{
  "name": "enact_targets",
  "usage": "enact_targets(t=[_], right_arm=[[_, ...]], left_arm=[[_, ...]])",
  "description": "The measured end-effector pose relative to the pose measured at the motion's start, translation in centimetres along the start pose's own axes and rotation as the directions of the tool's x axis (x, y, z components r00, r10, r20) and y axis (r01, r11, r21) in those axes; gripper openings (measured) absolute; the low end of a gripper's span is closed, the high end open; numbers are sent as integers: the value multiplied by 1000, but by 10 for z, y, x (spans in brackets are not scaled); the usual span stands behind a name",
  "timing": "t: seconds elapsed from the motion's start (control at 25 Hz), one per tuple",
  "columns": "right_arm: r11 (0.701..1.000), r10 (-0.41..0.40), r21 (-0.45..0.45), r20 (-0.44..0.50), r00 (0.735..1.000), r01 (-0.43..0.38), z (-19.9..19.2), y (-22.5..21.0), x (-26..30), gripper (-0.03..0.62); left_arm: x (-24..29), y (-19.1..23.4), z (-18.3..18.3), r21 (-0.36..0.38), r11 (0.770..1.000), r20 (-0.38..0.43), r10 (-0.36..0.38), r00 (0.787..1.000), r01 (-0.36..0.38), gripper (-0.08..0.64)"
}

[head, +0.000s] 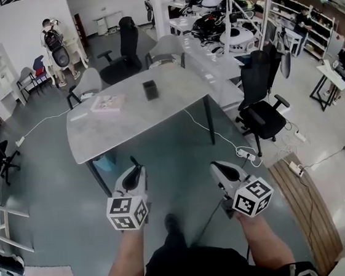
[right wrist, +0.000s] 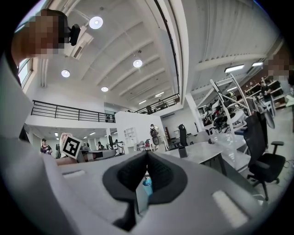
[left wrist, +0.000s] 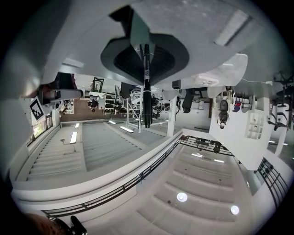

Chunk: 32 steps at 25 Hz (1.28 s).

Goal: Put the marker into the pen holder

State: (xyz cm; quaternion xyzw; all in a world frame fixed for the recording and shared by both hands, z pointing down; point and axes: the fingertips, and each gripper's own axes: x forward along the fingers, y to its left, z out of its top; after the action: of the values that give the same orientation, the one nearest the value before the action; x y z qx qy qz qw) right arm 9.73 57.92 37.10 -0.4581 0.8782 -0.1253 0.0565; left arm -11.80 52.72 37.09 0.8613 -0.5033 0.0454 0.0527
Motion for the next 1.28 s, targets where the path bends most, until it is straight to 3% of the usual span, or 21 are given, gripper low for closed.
enact_targets(t=[0.36,0.8,1.28], right_arm=[[1000,-11,6,-22,1000,11,1,-32,54,3],[1000,-12,3,-92,996,12,-1,-87,199,3],[1000,-2,-27,-173,985,-2,-9,-91,318,3]], left_arm=[[59,39,8,1,1000,10,-31,999,31,43],[181,126,15,-2,997,5,-77,997,77,43],[250,225,17,-28,994,5,-108,994,108,43]])
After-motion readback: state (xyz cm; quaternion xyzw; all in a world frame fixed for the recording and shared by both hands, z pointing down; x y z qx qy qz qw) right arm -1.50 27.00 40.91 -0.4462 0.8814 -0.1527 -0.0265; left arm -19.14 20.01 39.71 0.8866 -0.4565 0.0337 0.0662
